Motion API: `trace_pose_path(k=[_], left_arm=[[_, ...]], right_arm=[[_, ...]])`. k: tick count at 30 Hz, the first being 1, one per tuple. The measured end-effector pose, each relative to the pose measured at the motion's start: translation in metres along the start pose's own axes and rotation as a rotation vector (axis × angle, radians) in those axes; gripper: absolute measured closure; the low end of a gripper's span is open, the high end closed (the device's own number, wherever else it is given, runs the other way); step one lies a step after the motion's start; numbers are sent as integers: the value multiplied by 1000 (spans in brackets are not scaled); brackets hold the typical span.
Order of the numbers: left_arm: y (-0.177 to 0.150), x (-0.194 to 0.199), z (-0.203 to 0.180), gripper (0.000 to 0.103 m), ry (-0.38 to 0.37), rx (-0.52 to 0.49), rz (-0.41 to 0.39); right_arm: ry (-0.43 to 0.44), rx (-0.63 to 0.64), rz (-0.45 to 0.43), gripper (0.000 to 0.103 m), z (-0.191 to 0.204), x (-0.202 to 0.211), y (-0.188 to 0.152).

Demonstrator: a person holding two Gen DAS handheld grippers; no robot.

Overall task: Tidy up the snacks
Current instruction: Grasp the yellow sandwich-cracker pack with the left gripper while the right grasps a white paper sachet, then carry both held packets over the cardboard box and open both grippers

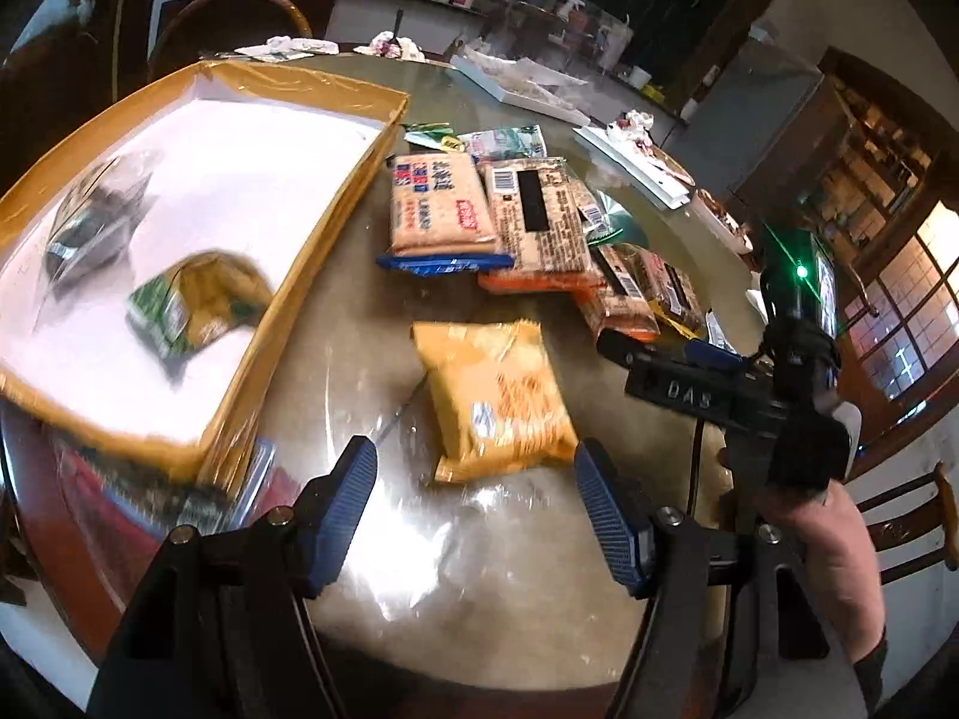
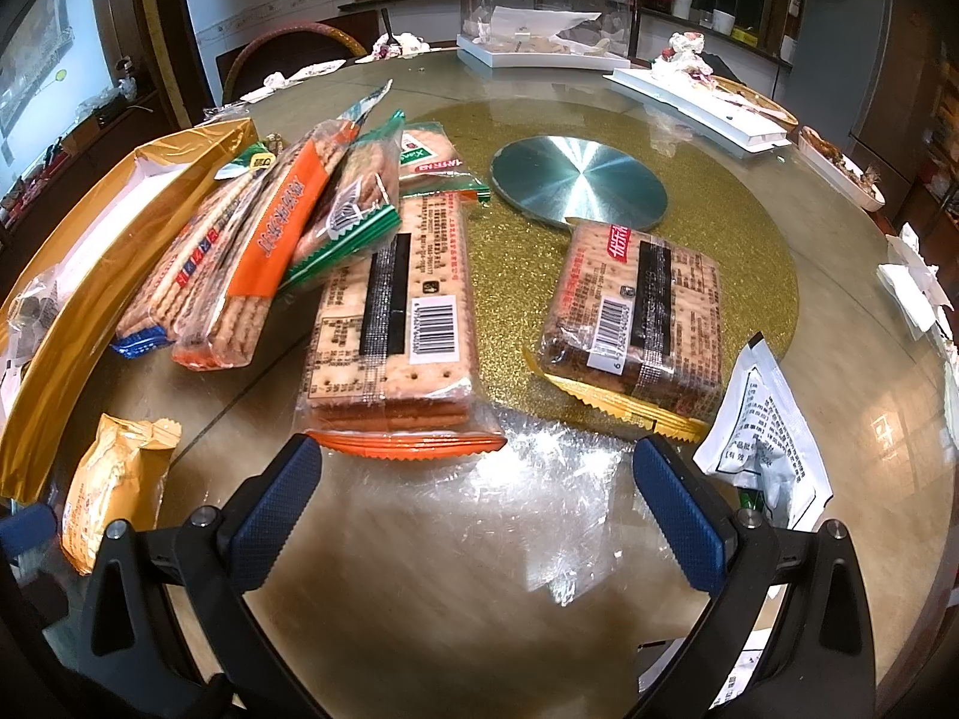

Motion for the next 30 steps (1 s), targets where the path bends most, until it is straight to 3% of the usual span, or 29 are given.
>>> trace_pose_path(k=[2, 4, 8, 10, 14, 16, 17, 25, 30], left_arm=[[9, -9, -4, 35, 16, -10, 14], [16, -18, -7, 35, 24, -23, 41], [23, -34, -15, 37, 69, -56, 97], [26, -40, -22, 43, 133, -109, 103], [23, -42, -31, 56, 179, -158, 116], [20, -40, -31, 57, 180, -169, 108], [18, -39, -31, 59, 175, -171, 105], [3, -24, -33, 59, 178, -180, 80], [-4, -16, -32, 59, 159, -158, 68]], right_arm=[[-2, 1, 27, 1, 1, 0, 2], [16, -31, -10, 14, -7, 20, -3], [115, -136, -177, 9, -45, 101, -28], [149, -192, -183, 5, -68, 120, -40], [-51, -183, -108, 8, -96, 103, -53], [-70, -172, -56, 33, -102, 85, -54], [-63, -173, -35, 37, -102, 78, -54], [-63, -137, -21, 63, -68, 77, -70], [-14, -126, -61, 66, -48, 96, -82]])
Point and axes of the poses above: each gripper's, at about its wrist camera, not at the fingertips, and x roughly against the way its jaws point, z to its left, y to its top, the point moved 1 cm from there along -x, roughly the way its jaws point, and after that the axes turned 14 degrees about -x, right-handed, at the moved point
